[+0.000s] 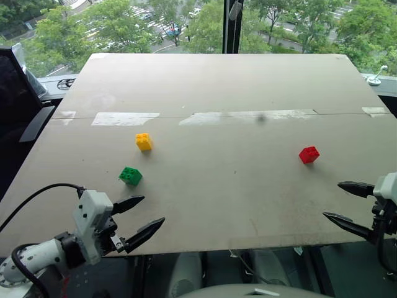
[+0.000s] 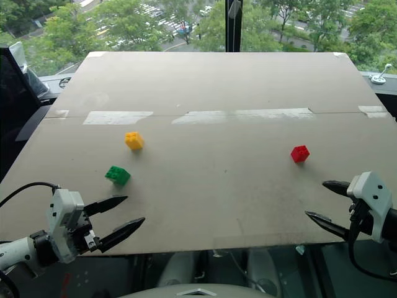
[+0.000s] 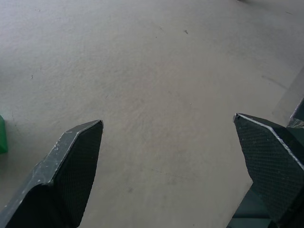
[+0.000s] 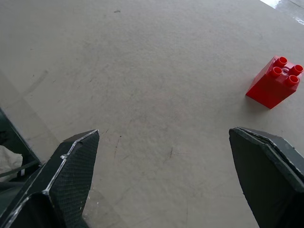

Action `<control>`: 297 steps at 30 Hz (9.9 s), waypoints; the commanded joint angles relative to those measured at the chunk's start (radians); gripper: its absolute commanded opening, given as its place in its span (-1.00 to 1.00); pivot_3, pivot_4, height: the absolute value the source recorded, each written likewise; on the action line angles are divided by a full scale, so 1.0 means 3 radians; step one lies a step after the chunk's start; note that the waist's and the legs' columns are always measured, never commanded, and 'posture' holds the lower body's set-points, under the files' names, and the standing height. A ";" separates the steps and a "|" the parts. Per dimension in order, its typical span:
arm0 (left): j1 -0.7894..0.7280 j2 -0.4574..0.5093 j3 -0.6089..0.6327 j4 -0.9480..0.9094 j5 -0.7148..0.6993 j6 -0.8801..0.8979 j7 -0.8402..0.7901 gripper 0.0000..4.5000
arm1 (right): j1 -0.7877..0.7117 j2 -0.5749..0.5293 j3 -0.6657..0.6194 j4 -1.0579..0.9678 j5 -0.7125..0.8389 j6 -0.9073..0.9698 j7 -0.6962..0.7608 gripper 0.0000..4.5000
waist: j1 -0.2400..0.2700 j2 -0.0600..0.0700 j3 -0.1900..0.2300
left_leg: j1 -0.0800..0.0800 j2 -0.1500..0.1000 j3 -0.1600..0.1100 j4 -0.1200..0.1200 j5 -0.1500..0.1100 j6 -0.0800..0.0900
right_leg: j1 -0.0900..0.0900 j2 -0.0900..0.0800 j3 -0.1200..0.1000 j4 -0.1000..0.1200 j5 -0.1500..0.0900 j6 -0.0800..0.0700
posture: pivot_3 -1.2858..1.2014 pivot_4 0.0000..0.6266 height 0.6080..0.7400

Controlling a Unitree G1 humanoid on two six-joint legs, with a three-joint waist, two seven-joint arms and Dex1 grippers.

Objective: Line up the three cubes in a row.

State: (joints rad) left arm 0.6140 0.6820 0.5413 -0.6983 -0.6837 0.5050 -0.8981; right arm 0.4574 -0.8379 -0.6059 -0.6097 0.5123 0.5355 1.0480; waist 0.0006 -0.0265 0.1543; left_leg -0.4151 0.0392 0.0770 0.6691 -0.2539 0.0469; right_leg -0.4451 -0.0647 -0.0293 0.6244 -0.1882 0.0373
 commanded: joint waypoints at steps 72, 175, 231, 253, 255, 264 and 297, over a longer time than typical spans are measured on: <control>-0.1314 0.0417 -0.0916 -0.0422 -0.0357 0.0311 0.0410 1.00 | -0.5073 0.1203 0.3660 0.4380 -0.1876 -0.1648 0.0973 -0.39 | -0.0042 0.0015 0.0011 | -0.0003 0.0002 -0.0006 0.0002 0.0021 -0.0004 | 0.0003 0.0034 0.0009 0.0005 0.0019 -0.0030 | 0.03 -0.52 1.00; -0.5042 -0.0646 -0.2895 0.4503 0.2116 -0.1675 -0.1410 -0.42 | -0.1138 0.0060 0.0945 -0.0699 0.0193 0.0183 -0.0958 1.00 | 0.0049 0.0000 0.0012 | -0.0008 0.0002 -0.0012 0.0007 0.0023 -0.0004 | 0.0005 0.0042 0.0000 0.0008 0.0015 -0.0022 | 0.03 -0.52 1.00; -0.3551 0.0304 -0.1010 0.2545 0.1613 0.0485 0.0266 0.98 | -0.1345 0.0157 0.1467 -0.0465 0.0061 -0.0230 -0.0881 1.00 | 0.0075 -0.0006 0.0008 | 0.0003 0.0005 -0.0020 0.0012 0.0023 -0.0005 | 0.0019 0.0038 -0.0007 0.0009 0.0014 -0.0021 | 0.03 -0.52 1.00; -0.3402 -0.1231 -0.0841 0.1894 0.1943 0.0883 0.2682 0.98 | -0.1374 0.0207 0.1482 -0.0540 0.0073 -0.0348 -0.0871 1.00 | 0.0047 -0.0013 0.0004 | 0.0007 0.0003 -0.0022 0.0013 0.0023 -0.0004 | 0.0022 0.0040 -0.0002 0.0010 0.0031 -0.0019 | 0.03 -0.52 1.00; -0.3426 -0.1240 -0.0871 0.1991 0.1949 0.0785 0.2695 0.98 | -0.1407 0.0246 0.1484 -0.0556 0.0128 -0.0355 -0.0892 1.00 | 0.0047 -0.0013 0.0004 | 0.0007 0.0003 -0.0022 0.0013 0.0023 -0.0004 | 0.0022 0.0040 -0.0003 0.0011 0.0029 -0.0021 | 0.03 -0.52 1.00; -0.3446 -0.1232 -0.0972 0.2318 0.1943 0.0373 0.2676 -0.14 | -0.1433 0.0246 0.1516 -0.0595 0.0120 -0.0334 -0.0930 1.00 | 0.0047 -0.0013 0.0004 | 0.0006 0.0003 -0.0021 0.0013 0.0023 -0.0004 | 0.0022 0.0039 -0.0003 0.0010 0.0031 -0.0020 | 0.03 -0.52 1.00; -0.5242 -0.0141 -0.2335 0.5893 0.2117 -0.3018 -0.2344 -0.41 | -0.0998 0.0232 0.1324 -0.1045 0.0128 -0.0173 -0.1219 1.00 | 0.0045 -0.0014 0.0005 | -0.0003 0.0002 -0.0013 0.0016 0.0023 -0.0003 | 0.0020 0.0038 -0.0015 0.0007 0.0016 -0.0024 | 0.03 -0.52 1.00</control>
State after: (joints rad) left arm -0.9289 0.6374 -0.1679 1.0494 -0.0592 -0.3664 -1.6058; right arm 0.1568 -0.7651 -0.1752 -0.8841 0.5375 0.4846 0.6920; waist 0.0142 -0.0307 0.1557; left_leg -0.4161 0.0399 0.0730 0.6740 -0.2471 0.0459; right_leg -0.4389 -0.0532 -0.0337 0.6266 -0.1834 0.0304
